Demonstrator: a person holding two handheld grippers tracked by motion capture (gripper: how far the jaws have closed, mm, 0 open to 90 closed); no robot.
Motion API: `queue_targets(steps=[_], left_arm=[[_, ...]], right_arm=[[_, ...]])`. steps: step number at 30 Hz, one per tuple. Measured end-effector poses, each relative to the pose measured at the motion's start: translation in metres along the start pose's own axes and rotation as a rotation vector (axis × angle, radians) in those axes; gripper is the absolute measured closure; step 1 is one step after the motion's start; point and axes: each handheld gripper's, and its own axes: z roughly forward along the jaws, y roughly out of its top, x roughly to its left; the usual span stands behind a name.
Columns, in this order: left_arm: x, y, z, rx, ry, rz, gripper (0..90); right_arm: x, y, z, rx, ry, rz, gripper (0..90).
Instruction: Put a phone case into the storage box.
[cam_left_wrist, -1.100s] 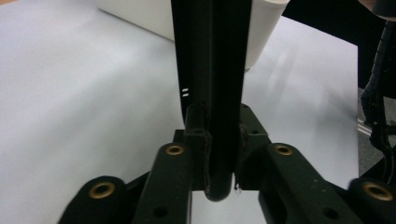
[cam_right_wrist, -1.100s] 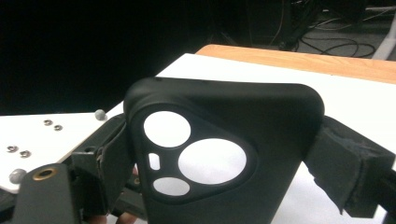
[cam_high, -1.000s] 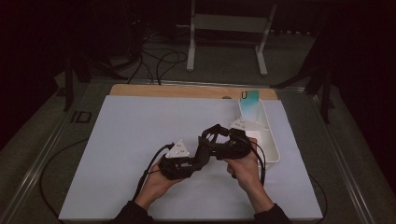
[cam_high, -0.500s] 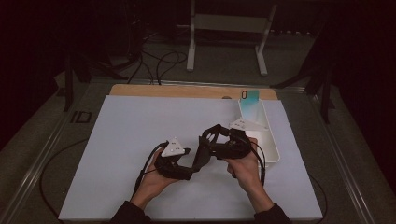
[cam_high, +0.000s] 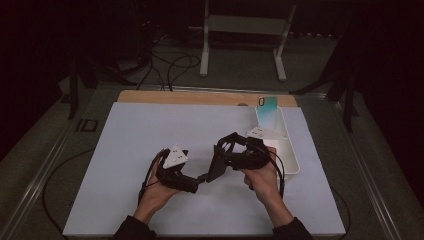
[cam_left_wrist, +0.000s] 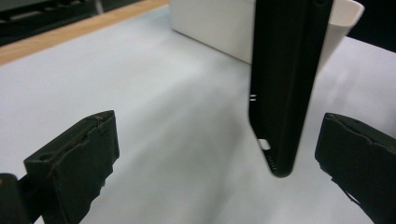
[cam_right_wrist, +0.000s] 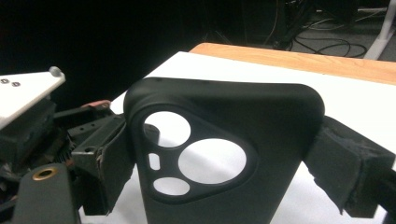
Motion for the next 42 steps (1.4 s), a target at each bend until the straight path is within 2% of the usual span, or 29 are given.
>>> queue_targets(steps=[6, 11, 15, 19, 21, 24, 27, 28, 30, 42], left_arm=[[0.011, -0.006, -0.012, -0.021, 0.048, -0.012, 0.1], [0.021, -0.015, -0.024, -0.040, 0.106, -0.022, 0.1], [0.029, -0.023, -0.035, -0.067, 0.120, -0.031, 0.1], [0.035, -0.032, -0.043, -0.073, 0.136, -0.034, 0.1], [0.041, -0.045, -0.054, -0.081, 0.151, -0.036, 0.2], [0.044, -0.054, -0.063, -0.088, 0.156, -0.038, 0.1], [0.044, -0.054, -0.063, -0.088, 0.156, -0.038, 0.2], [0.050, -0.065, -0.075, -0.100, 0.174, -0.058, 0.2], [0.052, -0.070, -0.079, -0.100, 0.185, -0.070, 0.1], [0.059, -0.085, -0.096, -0.104, 0.233, -0.096, 0.2]], right_arm=[[-0.003, 0.002, 0.000, 0.001, -0.011, -0.003, 14.3], [-0.006, 0.003, 0.000, 0.000, -0.022, -0.008, 14.3], [-0.008, 0.005, -0.001, 0.000, -0.029, -0.012, 14.3], [-0.011, 0.007, -0.002, 0.004, -0.040, -0.018, 14.3], [-0.014, 0.010, -0.003, 0.001, -0.053, -0.023, 14.3], [-0.018, 0.013, -0.004, -0.002, -0.066, -0.027, 14.4], [-0.020, 0.016, -0.005, -0.006, -0.070, -0.028, 14.4], [-0.020, 0.016, -0.005, -0.006, -0.070, -0.028, 14.4], [-0.028, 0.024, -0.007, -0.016, -0.073, -0.014, 14.4], [-0.046, 0.039, -0.005, -0.014, -0.125, -0.028, 14.3]])
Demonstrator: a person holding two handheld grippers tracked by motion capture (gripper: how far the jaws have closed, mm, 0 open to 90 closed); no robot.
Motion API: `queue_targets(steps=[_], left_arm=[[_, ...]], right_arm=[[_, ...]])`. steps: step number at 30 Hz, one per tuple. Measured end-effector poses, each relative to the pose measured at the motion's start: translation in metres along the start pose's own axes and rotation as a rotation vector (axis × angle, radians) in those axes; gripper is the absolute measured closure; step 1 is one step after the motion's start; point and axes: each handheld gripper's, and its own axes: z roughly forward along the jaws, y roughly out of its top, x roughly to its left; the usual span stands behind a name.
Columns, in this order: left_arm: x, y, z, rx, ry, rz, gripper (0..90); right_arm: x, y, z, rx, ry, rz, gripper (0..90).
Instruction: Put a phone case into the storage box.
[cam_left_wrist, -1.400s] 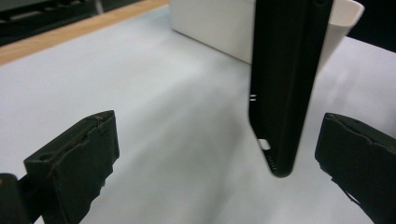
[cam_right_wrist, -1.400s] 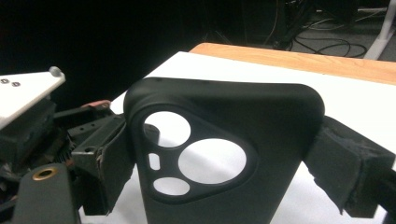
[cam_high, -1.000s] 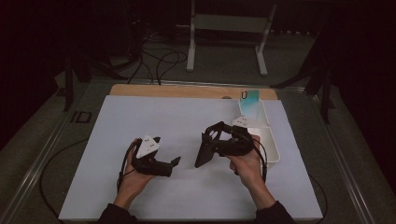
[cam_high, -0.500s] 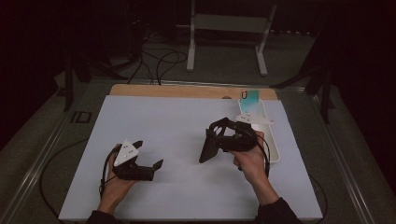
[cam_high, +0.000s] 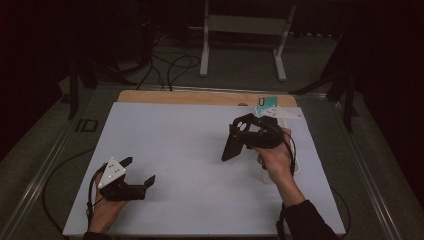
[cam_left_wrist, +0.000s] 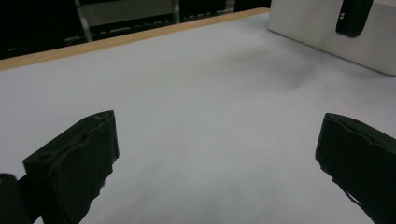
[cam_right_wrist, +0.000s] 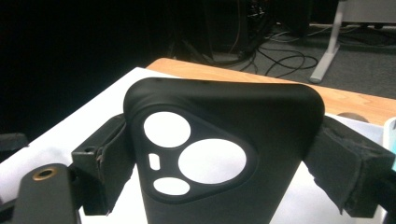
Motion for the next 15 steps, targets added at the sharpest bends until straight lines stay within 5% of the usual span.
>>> queue_targets(steps=[15], left_arm=[[0.002, -0.006, -0.003, 0.017, 0.016, 0.004, 0.2]], right_arm=[[-0.030, 0.024, 0.012, -0.014, -0.086, 0.012, 14.3]])
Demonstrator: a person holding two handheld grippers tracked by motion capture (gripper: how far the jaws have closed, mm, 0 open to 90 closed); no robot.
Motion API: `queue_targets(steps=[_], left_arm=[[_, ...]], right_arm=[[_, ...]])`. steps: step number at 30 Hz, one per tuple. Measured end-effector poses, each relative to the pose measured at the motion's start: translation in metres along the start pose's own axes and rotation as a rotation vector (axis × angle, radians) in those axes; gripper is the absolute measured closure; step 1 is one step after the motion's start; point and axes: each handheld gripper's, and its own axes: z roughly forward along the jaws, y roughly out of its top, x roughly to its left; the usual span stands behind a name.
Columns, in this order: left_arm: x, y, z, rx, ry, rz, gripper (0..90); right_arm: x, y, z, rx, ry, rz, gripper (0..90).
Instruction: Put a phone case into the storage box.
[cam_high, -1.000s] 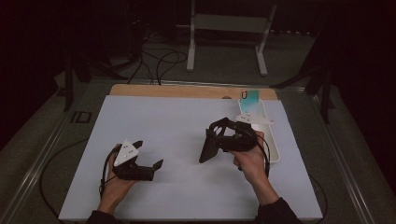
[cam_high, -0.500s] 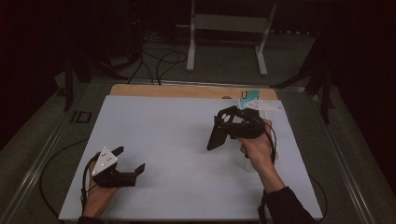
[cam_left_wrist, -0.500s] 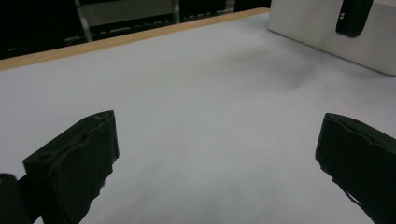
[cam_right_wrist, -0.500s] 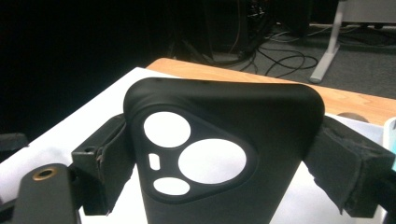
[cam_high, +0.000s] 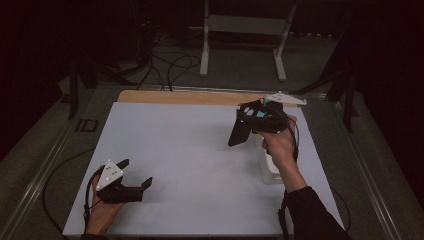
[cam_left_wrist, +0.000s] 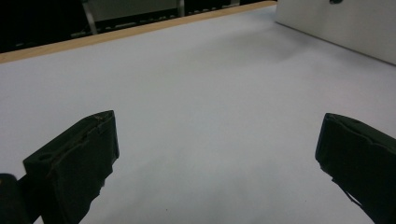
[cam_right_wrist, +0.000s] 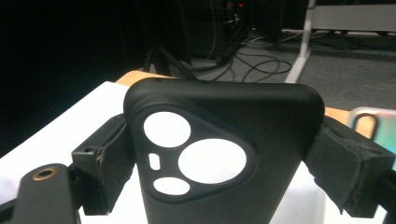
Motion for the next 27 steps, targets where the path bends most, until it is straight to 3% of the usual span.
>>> queue_targets(steps=[14, 18, 27], left_arm=[[0.000, -0.001, 0.001, 0.006, -0.006, 0.000, 0.2], [0.000, -0.002, 0.002, 0.007, -0.008, 0.000, 0.2], [0.000, -0.002, 0.002, 0.007, -0.013, 0.000, 0.2]], right_arm=[[-0.033, 0.026, 0.006, -0.042, -0.095, 0.085, 14.3], [-0.037, 0.028, 0.006, -0.048, -0.115, 0.083, 14.3], [-0.056, 0.039, 0.008, -0.054, -0.226, 0.080, 14.2]])
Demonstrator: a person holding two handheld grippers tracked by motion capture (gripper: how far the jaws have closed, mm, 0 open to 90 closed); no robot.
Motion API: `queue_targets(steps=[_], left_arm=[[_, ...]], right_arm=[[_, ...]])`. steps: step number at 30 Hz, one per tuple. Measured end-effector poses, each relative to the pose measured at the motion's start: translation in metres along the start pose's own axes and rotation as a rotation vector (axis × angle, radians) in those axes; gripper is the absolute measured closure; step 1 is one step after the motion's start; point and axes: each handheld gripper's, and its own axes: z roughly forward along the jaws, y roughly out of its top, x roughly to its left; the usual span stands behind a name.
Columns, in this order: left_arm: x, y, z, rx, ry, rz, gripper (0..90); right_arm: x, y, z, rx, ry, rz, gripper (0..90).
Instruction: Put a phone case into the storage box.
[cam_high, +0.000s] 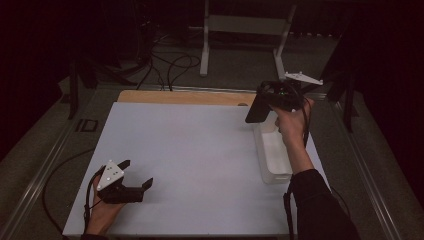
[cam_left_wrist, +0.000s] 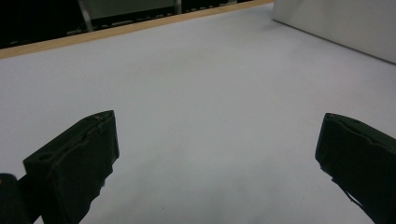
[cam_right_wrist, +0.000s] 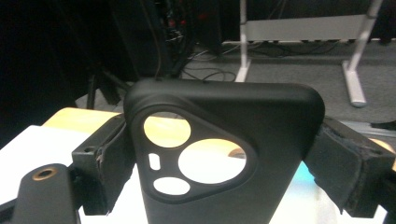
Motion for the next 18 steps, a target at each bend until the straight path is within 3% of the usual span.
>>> queue_targets(steps=[6, 9, 13, 18], left_arm=[[-0.001, 0.000, 0.000, 0.003, -0.004, 0.001, 0.2], [0.000, 0.000, 0.001, 0.003, -0.006, 0.002, 0.2], [-0.001, 0.000, 0.001, 0.004, -0.007, 0.001, 0.2], [-0.001, 0.000, 0.001, 0.005, -0.009, 0.001, 0.2]], right_arm=[[-0.013, 0.002, 0.001, -0.001, -0.075, -0.015, 14.2], [-0.015, 0.002, 0.001, 0.003, -0.091, -0.017, 14.2], [-0.025, 0.001, 0.006, 0.020, -0.154, -0.045, 14.2], [-0.030, -0.001, 0.010, 0.036, -0.182, -0.047, 14.1]])
